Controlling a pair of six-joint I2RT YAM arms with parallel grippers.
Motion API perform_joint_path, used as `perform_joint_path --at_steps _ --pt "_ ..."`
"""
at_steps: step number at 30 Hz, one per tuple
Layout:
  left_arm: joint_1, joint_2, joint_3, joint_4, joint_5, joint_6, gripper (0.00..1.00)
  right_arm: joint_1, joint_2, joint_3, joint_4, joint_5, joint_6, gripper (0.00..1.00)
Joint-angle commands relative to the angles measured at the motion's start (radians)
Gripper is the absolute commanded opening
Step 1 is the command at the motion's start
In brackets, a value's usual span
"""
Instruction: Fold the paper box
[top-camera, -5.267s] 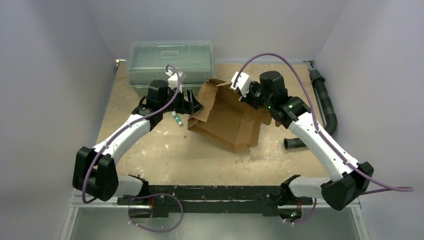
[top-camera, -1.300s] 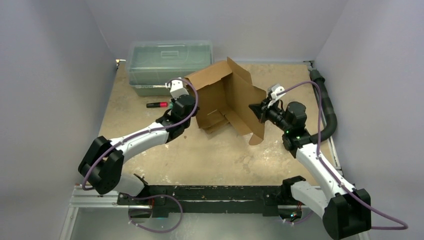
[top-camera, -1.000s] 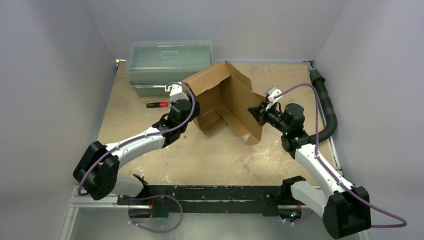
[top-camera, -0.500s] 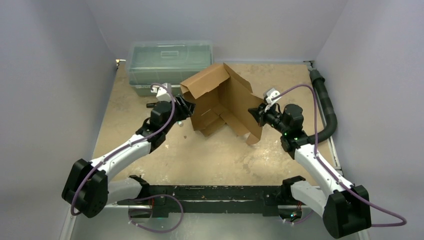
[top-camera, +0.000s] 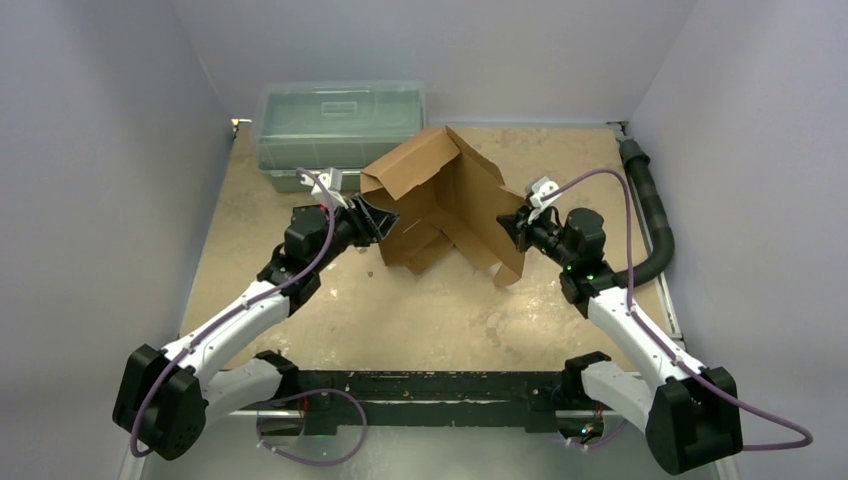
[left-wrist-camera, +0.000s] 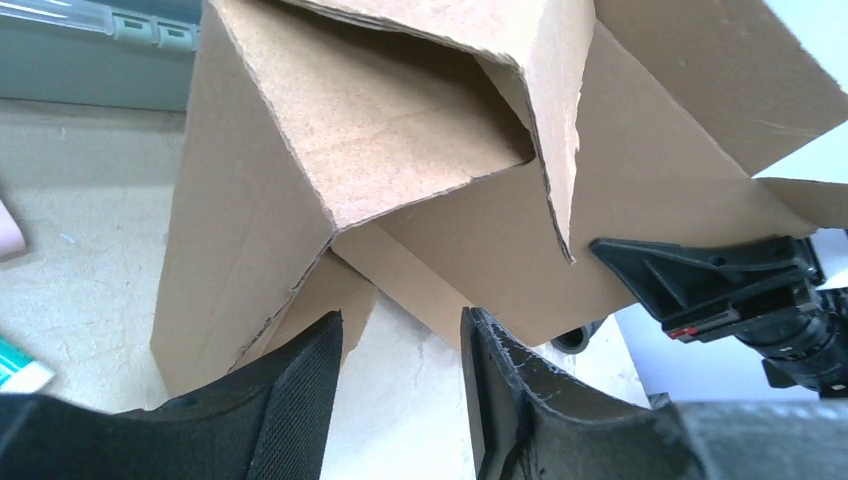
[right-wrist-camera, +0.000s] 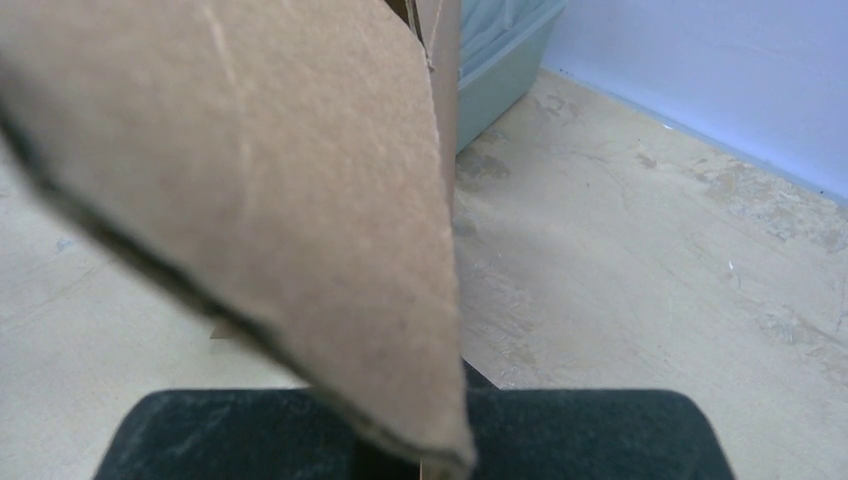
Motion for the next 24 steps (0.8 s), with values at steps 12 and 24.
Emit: perform_joint_path --at_steps 12,24 --pt "0.026 -0.074 0.093 -0.083 0.171 0.06 0.32 0.015 0.016 -0.014 -0.016 0.057 -0.039 0.0" --pt "0.026 -0.168 0.357 -0.549 0.051 0.261 0.69 0.015 0.025 -0.012 -0.019 0.06 -0.047 0.0"
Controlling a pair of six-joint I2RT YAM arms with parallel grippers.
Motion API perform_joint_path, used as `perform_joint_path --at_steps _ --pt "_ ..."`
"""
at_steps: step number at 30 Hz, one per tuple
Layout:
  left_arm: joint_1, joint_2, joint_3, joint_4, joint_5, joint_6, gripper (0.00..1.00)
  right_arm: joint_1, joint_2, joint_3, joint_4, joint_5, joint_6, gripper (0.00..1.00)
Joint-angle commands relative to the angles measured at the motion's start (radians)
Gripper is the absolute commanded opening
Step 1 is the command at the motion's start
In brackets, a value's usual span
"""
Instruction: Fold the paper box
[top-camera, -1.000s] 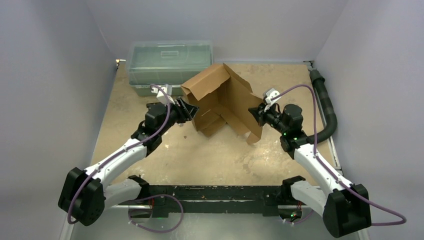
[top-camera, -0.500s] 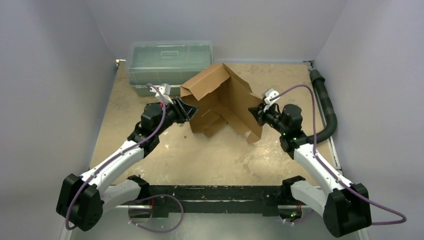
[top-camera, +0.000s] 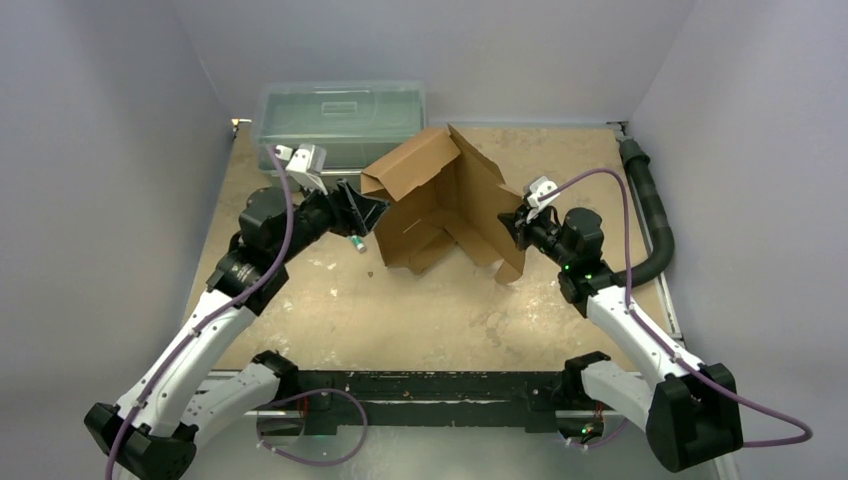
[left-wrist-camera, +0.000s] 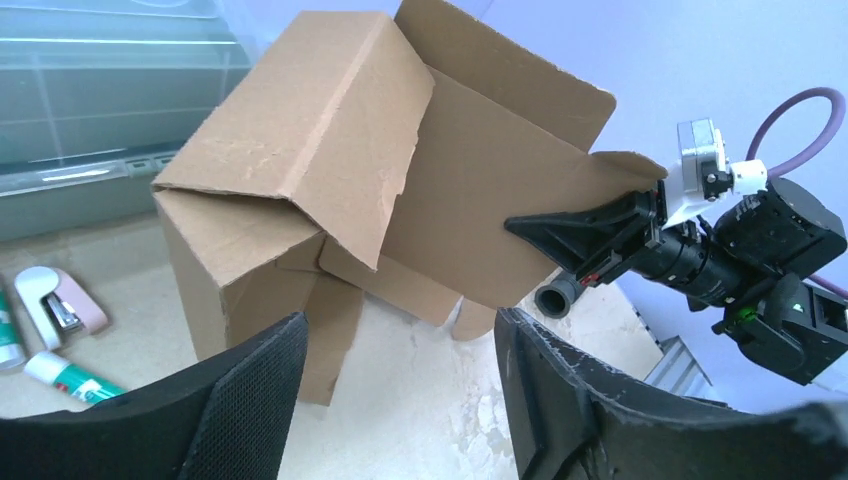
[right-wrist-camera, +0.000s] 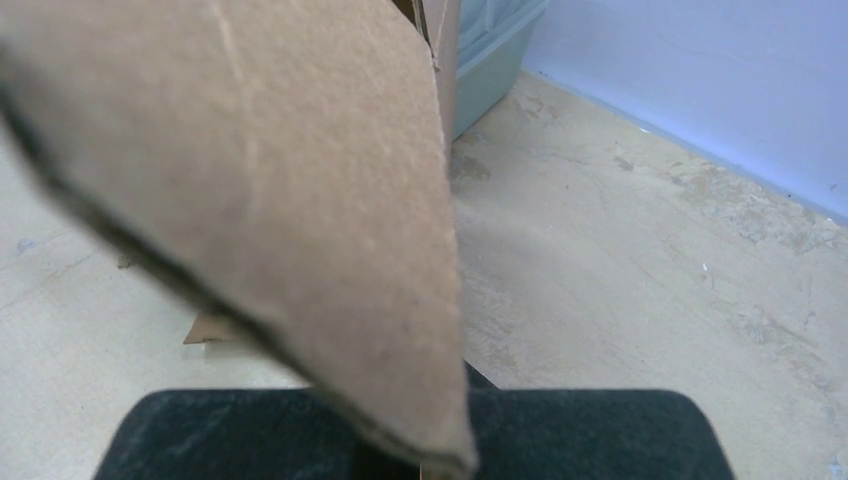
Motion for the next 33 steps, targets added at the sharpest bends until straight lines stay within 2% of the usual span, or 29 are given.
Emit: perform_joint_path --at_steps 1,12,18,28,33 --pt "0.008 -0.001 0.038 -0.103 -0.065 0.024 0.71 0.005 0.01 -0.011 -0.037 0.02 -0.017 0.0" --pt "0.012 0.107 0.023 0.015 -0.203 -0.174 0.91 0.007 0.007 -0.011 -0.037 -0.004 -0.018 0.0" --pt "0.018 0.148 0.003 0.139 -0.163 -0.224 0.92 0.016 0.01 -0.012 -0.037 -0.01 -0.023 0.0" --pt "0.027 0.231 0.05 0.103 -0.259 -0.339 0.95 0.024 0.011 -0.012 -0.038 -0.017 -0.031 0.0" --pt "0.027 0.25 0.045 0.137 -0.268 -0.388 0.91 0.03 0.013 -0.013 -0.038 -0.018 -0.036 0.0"
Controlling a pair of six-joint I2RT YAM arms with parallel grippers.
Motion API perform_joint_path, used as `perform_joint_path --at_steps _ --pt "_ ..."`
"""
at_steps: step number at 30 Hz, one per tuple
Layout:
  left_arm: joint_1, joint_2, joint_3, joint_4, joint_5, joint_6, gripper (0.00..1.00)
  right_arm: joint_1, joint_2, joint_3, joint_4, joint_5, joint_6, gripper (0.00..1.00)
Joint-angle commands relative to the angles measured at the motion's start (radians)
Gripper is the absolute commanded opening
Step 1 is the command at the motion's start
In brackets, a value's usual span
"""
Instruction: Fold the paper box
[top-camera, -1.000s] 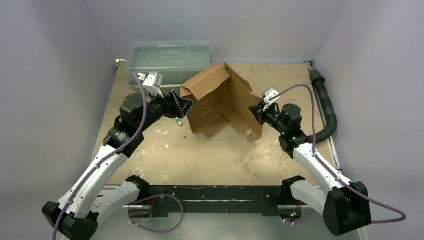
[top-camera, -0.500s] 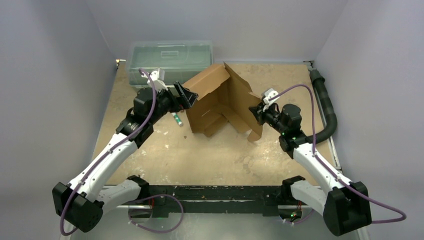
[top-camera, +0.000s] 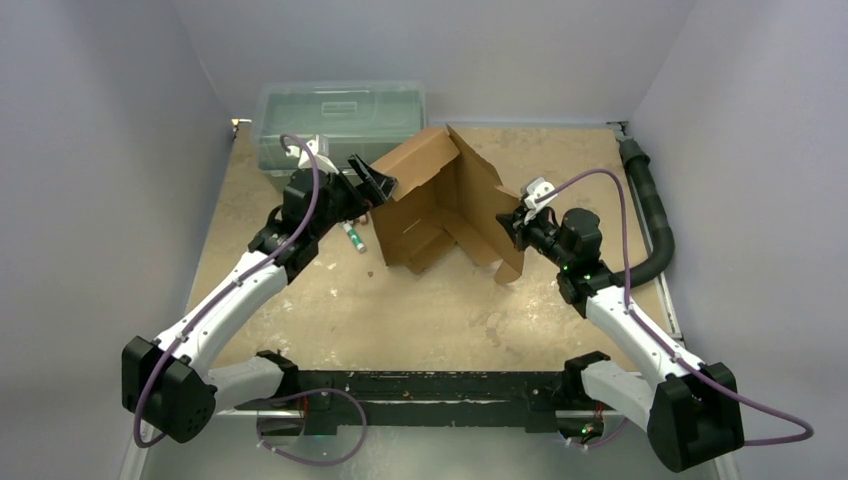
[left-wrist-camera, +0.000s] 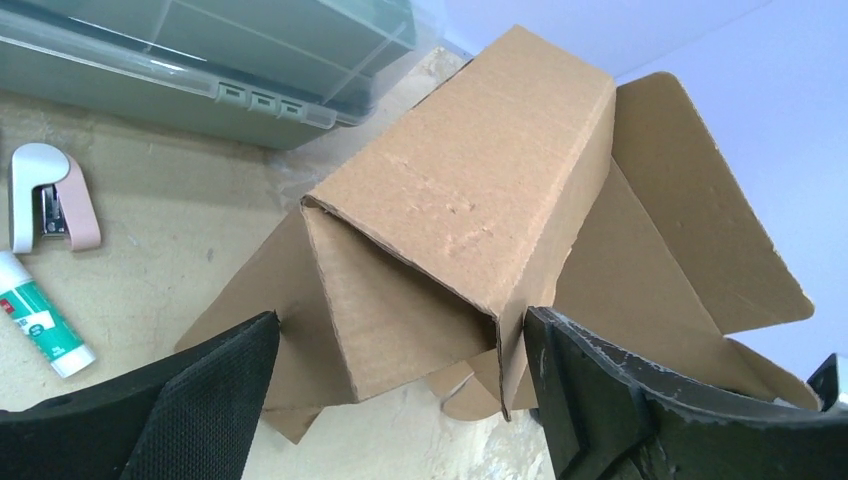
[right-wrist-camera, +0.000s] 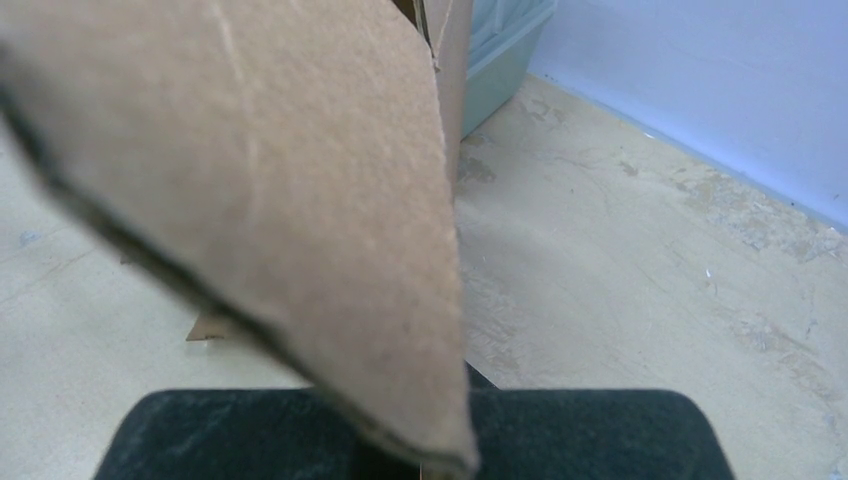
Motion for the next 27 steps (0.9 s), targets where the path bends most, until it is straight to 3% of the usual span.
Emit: perform_joint_path --at_steps 1,7,27 --pt "0.007 0.011 0.041 0.059 -0.02 -0.068 0.89 0.013 0.014 -0.013 -0.039 -0.027 -0.023 0.0" --pt "0.007 0.051 0.057 0.079 -0.008 -0.044 0.72 0.015 0.011 -0.011 -0.041 -0.027 -0.026 0.0" --pt "0.007 0.177 0.167 -0.047 -0.146 0.141 0.38 0.019 -0.027 0.003 -0.063 -0.171 -0.015 0.0"
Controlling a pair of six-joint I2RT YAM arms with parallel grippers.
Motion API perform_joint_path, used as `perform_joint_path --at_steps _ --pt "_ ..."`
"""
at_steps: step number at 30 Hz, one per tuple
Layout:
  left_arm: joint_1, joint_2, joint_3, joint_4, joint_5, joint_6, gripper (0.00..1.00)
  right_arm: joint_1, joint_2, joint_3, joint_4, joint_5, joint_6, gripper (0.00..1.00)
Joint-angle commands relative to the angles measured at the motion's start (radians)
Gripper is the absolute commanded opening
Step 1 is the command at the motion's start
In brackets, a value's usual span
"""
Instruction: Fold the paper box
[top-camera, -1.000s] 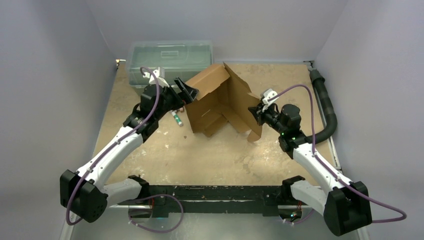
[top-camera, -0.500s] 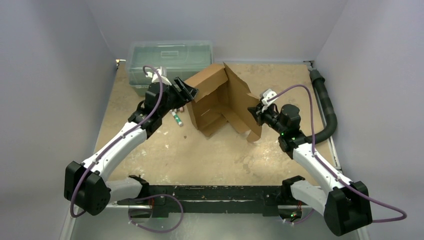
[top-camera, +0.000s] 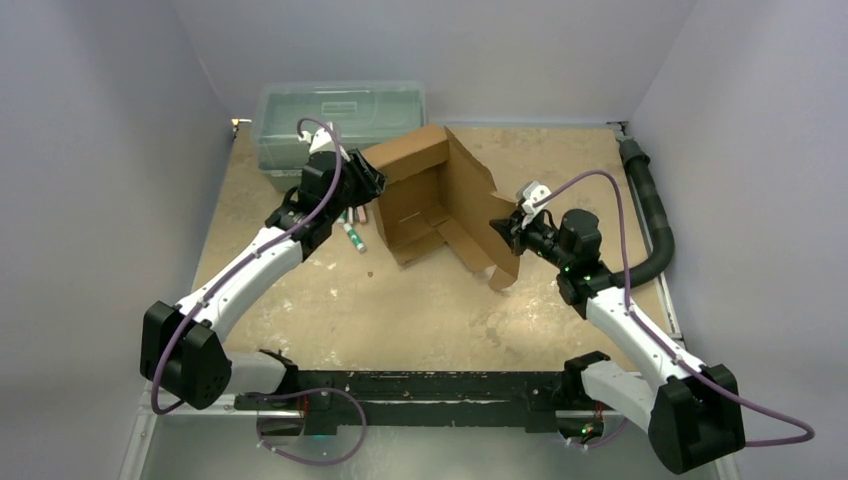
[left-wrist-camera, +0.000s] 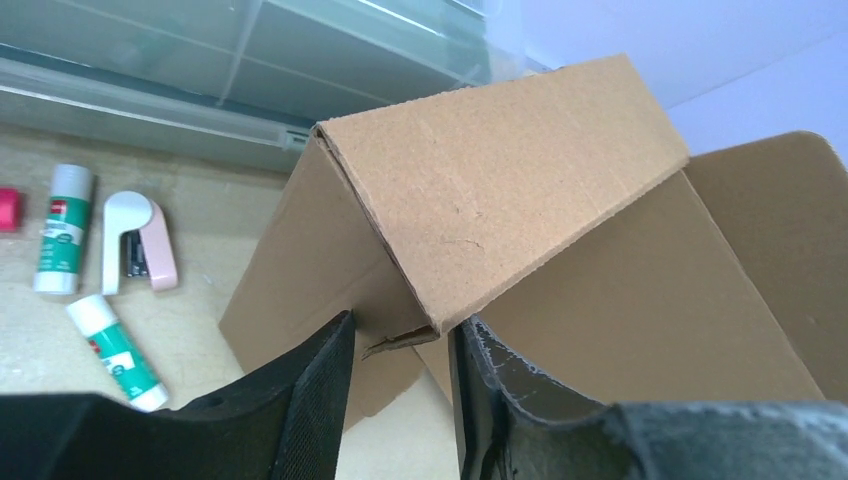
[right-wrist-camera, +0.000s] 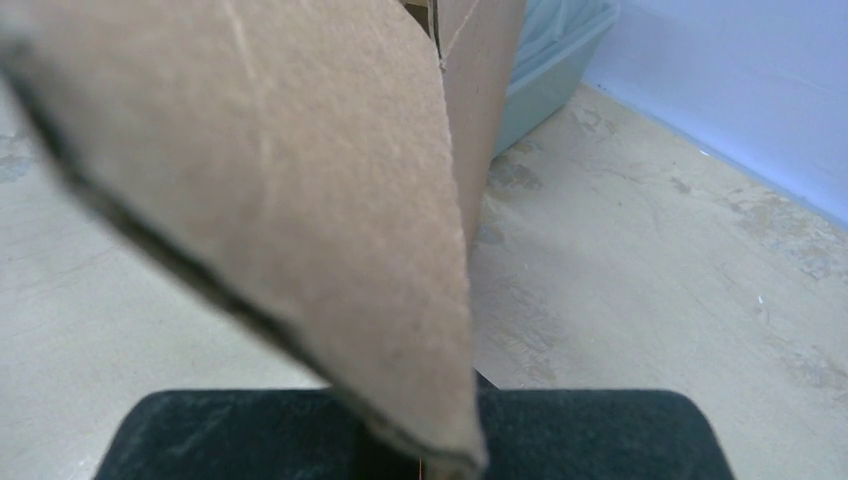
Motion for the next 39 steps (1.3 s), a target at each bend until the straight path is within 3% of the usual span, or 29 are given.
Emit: perform_joint_path --at_steps 1,9,17,39 --pt "0.007 0.013 0.06 -0.016 -0.056 0.065 0.38 0.009 -0.024 0.004 -0.052 -0.093 -0.007 0.0" --pt "0.007 0.019 0.052 0.023 -0.005 0.09 0.37 0.021 -0.03 0.041 -0.061 -0.126 0.001 0.0" --pt "0.005 0.03 0.083 0.004 -0.015 0.229 0.38 0.046 -0.015 0.059 -0.074 -0.016 -0.038 0.0" --pt "-0.086 0.176 0.349 -0.251 -0.247 0.574 0.4 0.047 -0.009 0.067 -0.086 0.031 -0.061 0.0"
